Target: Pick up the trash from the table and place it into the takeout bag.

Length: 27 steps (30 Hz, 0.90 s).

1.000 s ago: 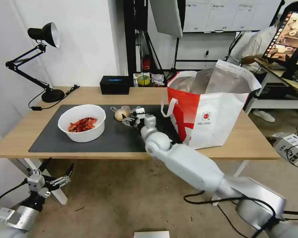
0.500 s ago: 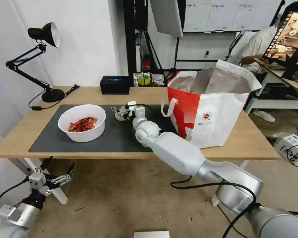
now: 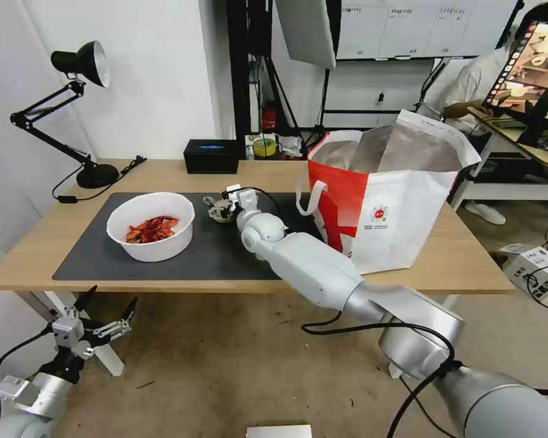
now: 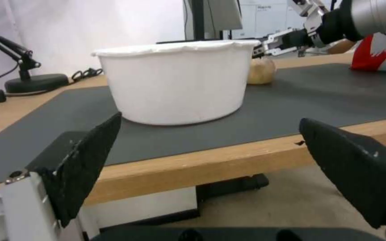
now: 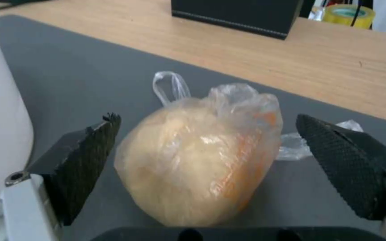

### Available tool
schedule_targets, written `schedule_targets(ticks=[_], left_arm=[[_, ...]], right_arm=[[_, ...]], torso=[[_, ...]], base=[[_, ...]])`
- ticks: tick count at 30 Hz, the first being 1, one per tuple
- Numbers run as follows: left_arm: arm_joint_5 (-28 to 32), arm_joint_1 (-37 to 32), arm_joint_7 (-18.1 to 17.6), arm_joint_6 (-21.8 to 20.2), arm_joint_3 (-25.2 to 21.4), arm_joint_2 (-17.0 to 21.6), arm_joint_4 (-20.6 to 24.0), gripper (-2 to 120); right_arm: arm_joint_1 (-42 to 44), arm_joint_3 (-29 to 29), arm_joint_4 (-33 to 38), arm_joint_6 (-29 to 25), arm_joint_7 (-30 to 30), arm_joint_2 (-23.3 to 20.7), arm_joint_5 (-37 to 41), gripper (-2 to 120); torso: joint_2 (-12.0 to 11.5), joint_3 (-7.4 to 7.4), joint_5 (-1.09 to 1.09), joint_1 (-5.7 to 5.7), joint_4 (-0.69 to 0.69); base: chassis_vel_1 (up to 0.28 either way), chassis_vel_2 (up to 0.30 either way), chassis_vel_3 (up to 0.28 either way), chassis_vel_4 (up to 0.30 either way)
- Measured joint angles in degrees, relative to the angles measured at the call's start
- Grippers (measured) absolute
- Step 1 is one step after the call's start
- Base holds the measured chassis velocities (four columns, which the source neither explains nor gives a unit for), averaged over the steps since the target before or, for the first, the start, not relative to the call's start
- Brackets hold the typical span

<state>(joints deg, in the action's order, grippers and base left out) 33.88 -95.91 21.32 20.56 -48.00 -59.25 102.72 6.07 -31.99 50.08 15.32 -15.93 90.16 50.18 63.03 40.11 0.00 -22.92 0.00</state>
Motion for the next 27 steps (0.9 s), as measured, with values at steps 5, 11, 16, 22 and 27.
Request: schedule_targets(ticks=[5,11,16,22,27], left_arm=[[0.01,0.15,0.01,0.00,0.18,0.00,-0.18,100],[0.32,0.69,0.01,-0.02,0.67,0.35,-0.13,100],[0.61,0.96,0.01,-0.06,0.78,0.65,-0.20,100],[0.77,0.60,-0.02,-0.27,0.61,0.39,0.07,100],[0.83,0.39,-0.04,-0.30,0.55,0.27,0.38,100]], right_arm=[[-0.12,-0.11,-0.48,0.58,0.47,-0.05,-0.06,100],[-0.23,-0.44,-1.04,1.71,1.95,-0.06,-0.08,100],[-0.43,-0.61,-1.55,2.50,2.42,-0.06,-0.05,96],[-0.49,-0.91,-1.81,3.49,3.00,-0.09,0.51,72],[-0.29,-1.06,-1.25,3.67,2.79,-0.14,0.97,50]], torso=[[0.00,0.00,0.00,0.00,0.00],[0.00,0.00,0.00,0.00,0.00],[0.00,0.00,0.00,0.00,0.00],[0.00,0.00,0.00,0.00,0.00],[0.00,0.00,0.00,0.00,0.00]], base=[[0.000,0.000,0.000,0.000],[0.000,0.000,0.000,0.000],[0.000,0.000,0.000,0.000],[0.000,0.000,0.000,0.000],[0.000,0.000,0.000,0.000]])
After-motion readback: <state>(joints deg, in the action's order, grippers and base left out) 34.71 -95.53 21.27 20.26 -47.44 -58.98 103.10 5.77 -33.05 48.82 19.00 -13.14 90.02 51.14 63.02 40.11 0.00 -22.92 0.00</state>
